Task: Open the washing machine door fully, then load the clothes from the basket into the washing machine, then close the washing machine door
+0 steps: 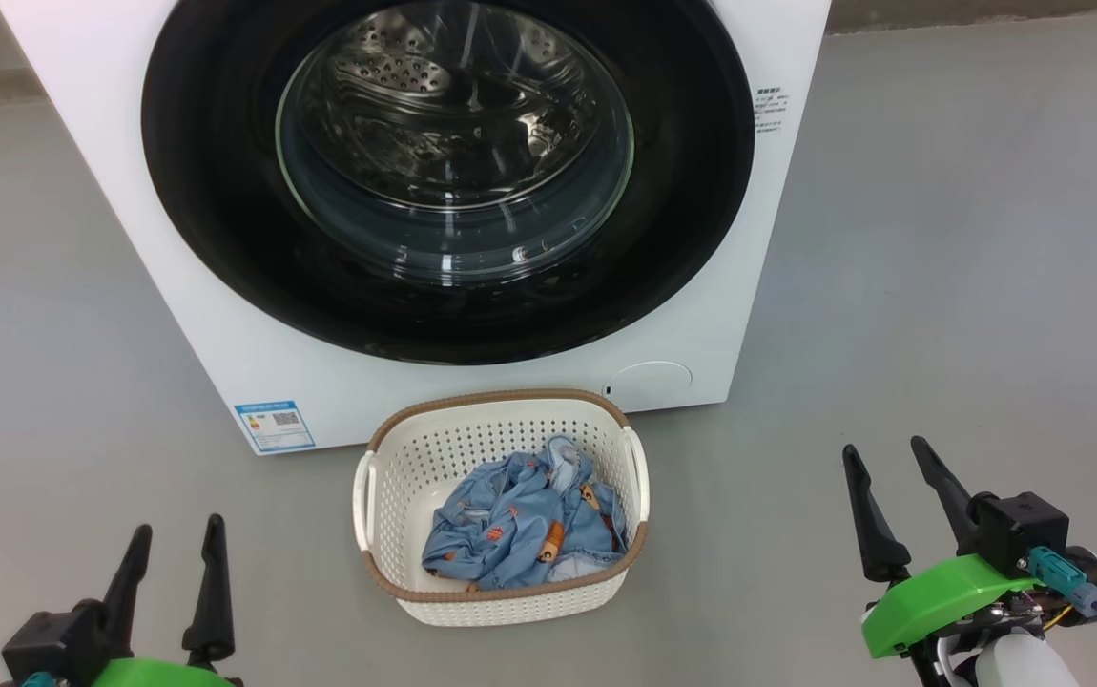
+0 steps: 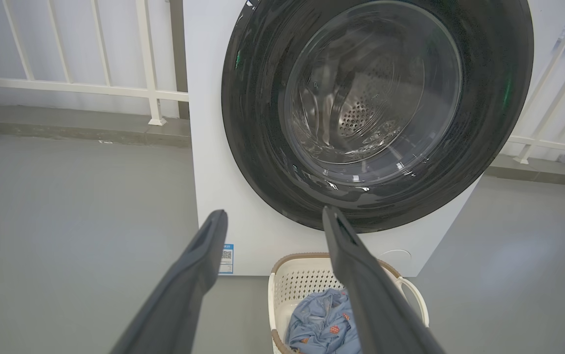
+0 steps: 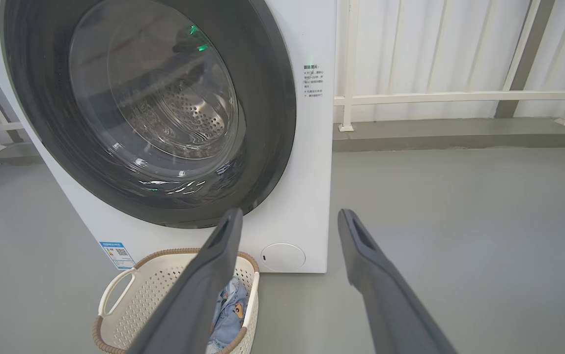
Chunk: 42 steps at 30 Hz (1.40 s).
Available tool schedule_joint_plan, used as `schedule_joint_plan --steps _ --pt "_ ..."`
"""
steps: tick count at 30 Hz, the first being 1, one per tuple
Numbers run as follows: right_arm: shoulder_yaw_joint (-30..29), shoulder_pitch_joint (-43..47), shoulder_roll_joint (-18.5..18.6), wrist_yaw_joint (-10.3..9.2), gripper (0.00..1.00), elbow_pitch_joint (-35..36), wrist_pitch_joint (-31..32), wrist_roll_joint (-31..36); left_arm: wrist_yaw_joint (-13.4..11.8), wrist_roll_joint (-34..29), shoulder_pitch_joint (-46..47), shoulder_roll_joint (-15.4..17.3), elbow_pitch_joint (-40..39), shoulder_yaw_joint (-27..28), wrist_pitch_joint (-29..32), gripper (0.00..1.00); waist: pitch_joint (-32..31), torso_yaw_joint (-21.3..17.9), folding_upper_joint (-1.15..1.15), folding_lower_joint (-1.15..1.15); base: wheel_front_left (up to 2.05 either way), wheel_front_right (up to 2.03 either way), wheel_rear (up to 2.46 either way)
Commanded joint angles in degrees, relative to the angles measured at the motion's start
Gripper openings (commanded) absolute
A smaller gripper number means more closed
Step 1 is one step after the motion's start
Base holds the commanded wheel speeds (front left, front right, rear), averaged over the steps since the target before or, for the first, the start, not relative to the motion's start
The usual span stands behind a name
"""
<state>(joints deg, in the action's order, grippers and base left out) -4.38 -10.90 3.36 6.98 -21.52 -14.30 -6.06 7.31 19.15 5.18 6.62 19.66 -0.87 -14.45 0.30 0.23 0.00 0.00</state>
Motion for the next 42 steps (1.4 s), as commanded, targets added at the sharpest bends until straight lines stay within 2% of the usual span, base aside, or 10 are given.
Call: schedule_joint_plan --steps 1,16,32,35,42 --pt "1.3 -1.8 -0.2 0.51 1.0 1.6 -0.7 0.2 0.2 -0.4 2.3 1.3 -1.3 1.9 -0.5 1.0 0.0 0.0 0.0 0.0 0.0 0.0 0.0" --pt "1.1 -2.0 -0.3 0.51 1.0 2.4 -0.7 0.0 0.2 -2.3 2.7 1.7 -0.7 3.0 -0.5 1.0 0.6 -0.1 0.0 0.0 0.18 0.18 -0.36" --pt "0.6 -2.2 -0.4 0.51 1.0 3.0 -0.7 -0.3 0.2 -1.8 3.1 0.9 -3.2 3.9 -0.5 1.0 1.8 0.0 0.0 0.0 1.11 1.04 -2.15" --pt "0.5 -2.2 -0.4 0.51 1.0 3.4 -0.7 -0.3 0.2 -3.8 2.9 0.6 -3.7 5.3 -0.5 1.0 2.1 0.1 0.0 0.0 0.84 0.84 -1.68" --pt "0.7 -2.2 -0.4 0.51 1.0 3.9 -0.7 -0.4 0.2 -5.3 2.3 0.6 -4.4 4.0 -0.5 1.0 2.4 0.2 0.0 0.0 0.48 0.48 -0.96"
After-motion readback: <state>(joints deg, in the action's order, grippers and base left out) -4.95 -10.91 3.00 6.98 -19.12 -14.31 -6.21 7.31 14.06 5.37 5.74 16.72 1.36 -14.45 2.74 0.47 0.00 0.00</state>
